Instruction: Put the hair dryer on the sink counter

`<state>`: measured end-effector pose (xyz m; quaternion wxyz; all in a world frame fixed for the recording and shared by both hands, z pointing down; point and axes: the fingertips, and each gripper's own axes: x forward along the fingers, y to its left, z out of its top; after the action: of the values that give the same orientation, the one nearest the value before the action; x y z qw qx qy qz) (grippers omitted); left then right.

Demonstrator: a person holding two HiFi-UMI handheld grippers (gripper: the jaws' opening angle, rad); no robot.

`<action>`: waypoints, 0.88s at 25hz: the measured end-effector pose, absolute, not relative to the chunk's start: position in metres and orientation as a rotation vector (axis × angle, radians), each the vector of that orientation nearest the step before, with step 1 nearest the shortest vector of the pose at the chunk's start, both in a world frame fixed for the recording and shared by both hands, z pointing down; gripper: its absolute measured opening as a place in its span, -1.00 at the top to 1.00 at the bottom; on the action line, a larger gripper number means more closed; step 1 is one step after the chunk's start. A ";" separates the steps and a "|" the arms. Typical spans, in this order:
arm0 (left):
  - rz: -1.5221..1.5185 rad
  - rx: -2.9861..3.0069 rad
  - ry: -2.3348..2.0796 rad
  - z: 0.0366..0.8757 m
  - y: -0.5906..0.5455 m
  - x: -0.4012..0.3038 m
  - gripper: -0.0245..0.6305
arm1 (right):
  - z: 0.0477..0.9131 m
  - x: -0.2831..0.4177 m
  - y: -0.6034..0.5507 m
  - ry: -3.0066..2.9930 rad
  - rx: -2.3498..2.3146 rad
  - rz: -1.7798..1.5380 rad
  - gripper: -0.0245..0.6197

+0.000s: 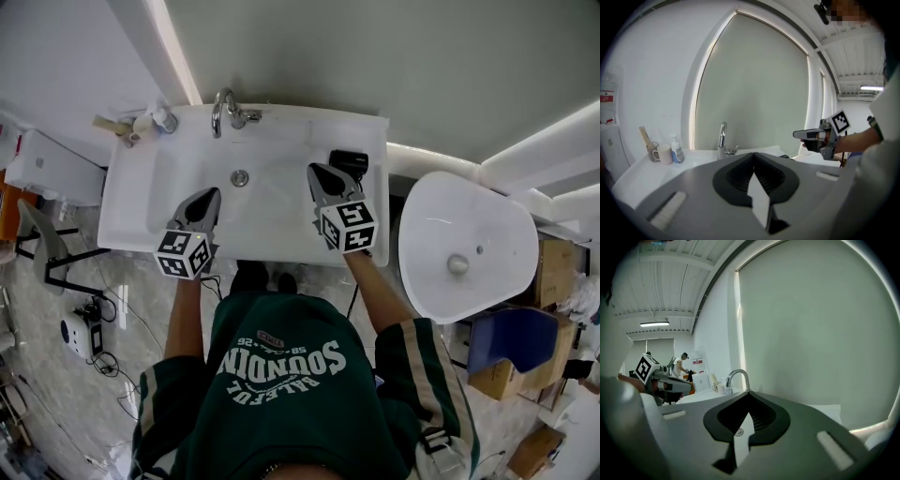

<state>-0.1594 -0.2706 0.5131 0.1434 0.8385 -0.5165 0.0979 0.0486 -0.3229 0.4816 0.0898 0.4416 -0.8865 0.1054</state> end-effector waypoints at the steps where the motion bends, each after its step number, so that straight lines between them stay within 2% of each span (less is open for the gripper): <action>1: 0.283 2.418 -1.488 0.513 -0.270 -0.159 0.77 | 0.483 0.049 -0.322 -2.636 1.313 0.317 0.91; 22: 0.276 2.404 -1.479 0.520 -0.269 -0.164 0.77 | 0.495 0.047 -0.320 -2.619 1.321 0.368 0.91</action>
<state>-0.1640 -0.2693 0.5197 0.1522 0.8377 -0.5155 0.0961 0.0465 -0.3200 0.4950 0.0926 0.4449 -0.8821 0.1240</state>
